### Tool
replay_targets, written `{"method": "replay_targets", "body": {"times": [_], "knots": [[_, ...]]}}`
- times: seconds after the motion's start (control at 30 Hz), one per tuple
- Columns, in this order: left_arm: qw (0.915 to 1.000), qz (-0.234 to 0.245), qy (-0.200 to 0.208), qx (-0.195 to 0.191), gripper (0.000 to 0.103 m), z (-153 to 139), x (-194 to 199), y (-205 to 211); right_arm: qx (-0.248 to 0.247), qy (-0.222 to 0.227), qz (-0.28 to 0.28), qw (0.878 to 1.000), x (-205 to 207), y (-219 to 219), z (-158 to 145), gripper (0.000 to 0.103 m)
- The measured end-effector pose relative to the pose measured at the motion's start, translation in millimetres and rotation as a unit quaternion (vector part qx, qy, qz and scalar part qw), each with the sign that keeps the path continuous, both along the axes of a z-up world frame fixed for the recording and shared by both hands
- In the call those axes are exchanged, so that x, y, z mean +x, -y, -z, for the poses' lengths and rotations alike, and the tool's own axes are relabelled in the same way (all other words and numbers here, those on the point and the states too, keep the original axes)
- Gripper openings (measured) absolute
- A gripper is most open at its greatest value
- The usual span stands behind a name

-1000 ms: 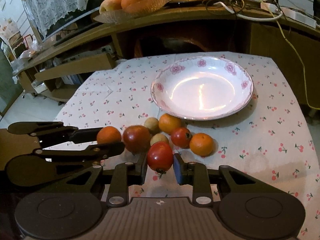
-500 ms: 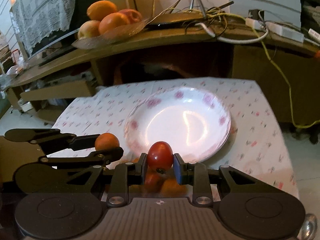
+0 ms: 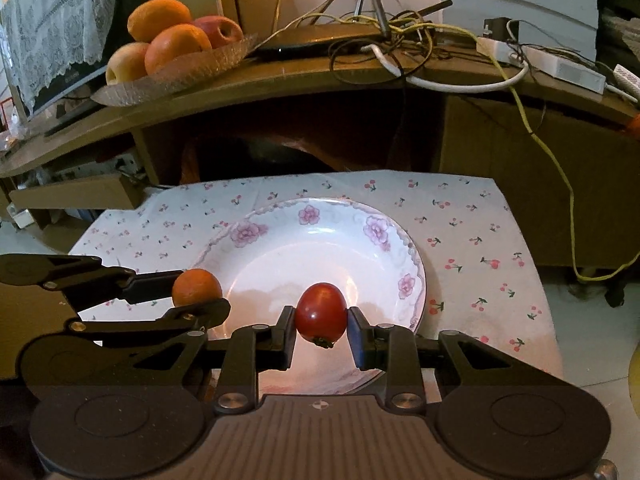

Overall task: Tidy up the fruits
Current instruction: 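Carry the tangerine in the left tool over the white plate while the right tool carries the tomato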

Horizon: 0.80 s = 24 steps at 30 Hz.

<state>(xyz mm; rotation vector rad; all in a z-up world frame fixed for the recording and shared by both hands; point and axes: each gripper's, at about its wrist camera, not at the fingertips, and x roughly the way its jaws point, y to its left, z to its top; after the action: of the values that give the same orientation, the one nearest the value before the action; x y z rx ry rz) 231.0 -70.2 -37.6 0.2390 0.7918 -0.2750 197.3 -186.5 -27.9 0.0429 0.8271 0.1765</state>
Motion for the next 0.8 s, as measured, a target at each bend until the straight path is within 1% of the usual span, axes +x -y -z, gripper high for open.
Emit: {"method": "replay_targets", "body": {"times": [0.43, 0.5, 0.77, 0.8], "knots": [[0.9995, 0.005, 0.016, 0.029, 0.039, 4.8, 1.4, 4.3, -0.004, -0.009, -0.003, 1.000, 10.2, -2.4, 7.0, 0.030], [0.9995, 0.005, 0.016, 0.028, 0.039, 4.8, 1.6, 4.6, -0.005, -0.009, -0.003, 1.000, 10.0, -2.8, 6.8, 0.032], [0.9995, 0.003, 0.016, 0.027, 0.040, 5.1, 1.7, 4.6, -0.007, -0.006, -0.003, 1.000, 9.2, -1.3, 6.4, 0.033], [0.9995, 0.002, 0.016, 0.027, 0.041, 5.0, 1.9, 4.4, -0.007, -0.005, -0.002, 1.000, 9.2, -0.6, 6.1, 0.034]]}}
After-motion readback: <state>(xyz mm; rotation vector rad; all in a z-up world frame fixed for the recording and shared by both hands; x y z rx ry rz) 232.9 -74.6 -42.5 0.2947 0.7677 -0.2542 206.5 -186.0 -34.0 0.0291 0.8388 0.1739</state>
